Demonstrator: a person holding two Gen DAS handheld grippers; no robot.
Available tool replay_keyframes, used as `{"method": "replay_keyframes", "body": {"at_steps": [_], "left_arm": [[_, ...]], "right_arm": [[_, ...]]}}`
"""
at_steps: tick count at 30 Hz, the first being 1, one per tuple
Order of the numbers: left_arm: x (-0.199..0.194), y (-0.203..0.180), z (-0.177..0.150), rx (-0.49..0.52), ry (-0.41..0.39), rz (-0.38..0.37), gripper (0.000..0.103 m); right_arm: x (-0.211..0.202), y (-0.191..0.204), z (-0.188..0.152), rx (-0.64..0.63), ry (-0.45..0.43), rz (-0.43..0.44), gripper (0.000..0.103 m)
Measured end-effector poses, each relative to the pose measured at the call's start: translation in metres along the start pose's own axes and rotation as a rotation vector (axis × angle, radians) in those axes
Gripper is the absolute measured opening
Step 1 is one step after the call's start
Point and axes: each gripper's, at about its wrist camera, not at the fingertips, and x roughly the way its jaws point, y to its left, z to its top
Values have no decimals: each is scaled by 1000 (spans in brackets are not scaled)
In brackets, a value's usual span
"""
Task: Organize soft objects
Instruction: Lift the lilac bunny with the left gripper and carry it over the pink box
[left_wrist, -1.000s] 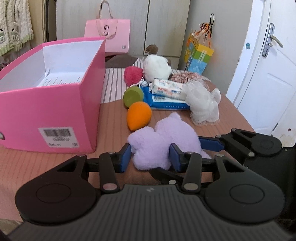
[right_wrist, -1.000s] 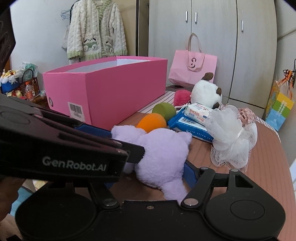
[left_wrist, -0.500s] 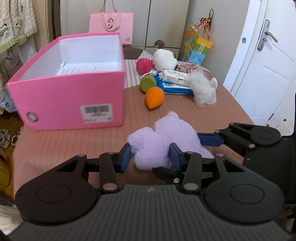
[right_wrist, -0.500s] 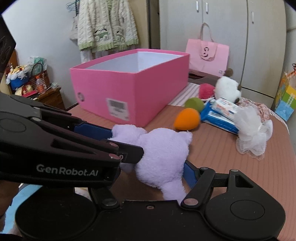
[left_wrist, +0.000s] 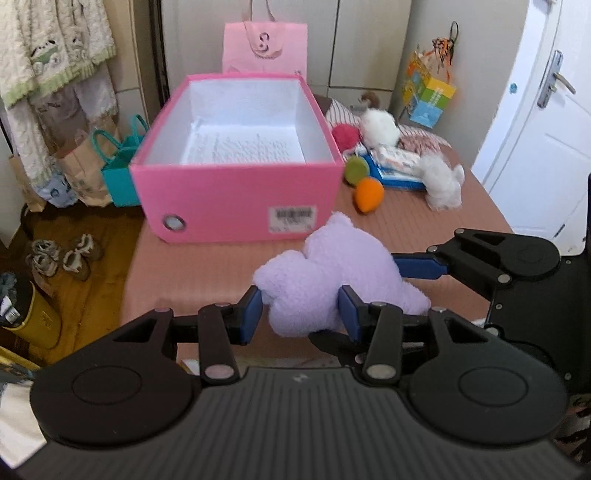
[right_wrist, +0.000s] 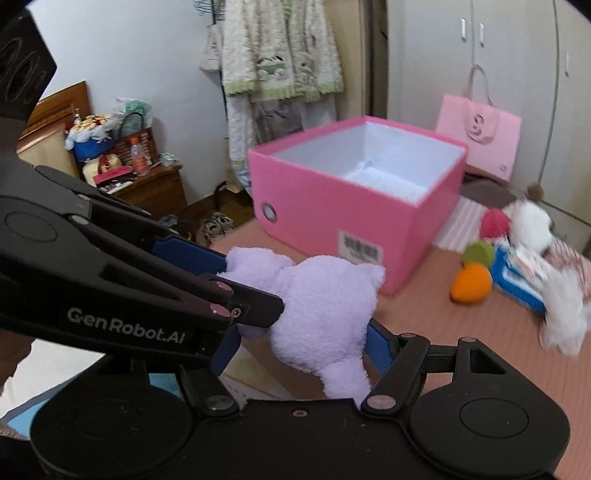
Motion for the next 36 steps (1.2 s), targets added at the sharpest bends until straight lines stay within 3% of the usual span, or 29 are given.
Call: {"method": "replay_keyframes", "body": {"at_steps": [9,19,25,36], "left_arm": [[-6,27,51,-19,-61,-17,44],[38,48,124,-19,-117,-59,44],[90,63,161,-71,-94,-115,44],[178,96,206,-177,17,-114,44]], "right_arm": [[4,-3,57,-35,-38,-15,76],[39,-53,114,-60,-100,-30,76],[75,-95,140,-68,-64,-41,76],[152,-146,179,-79,51,-23,76]]}}
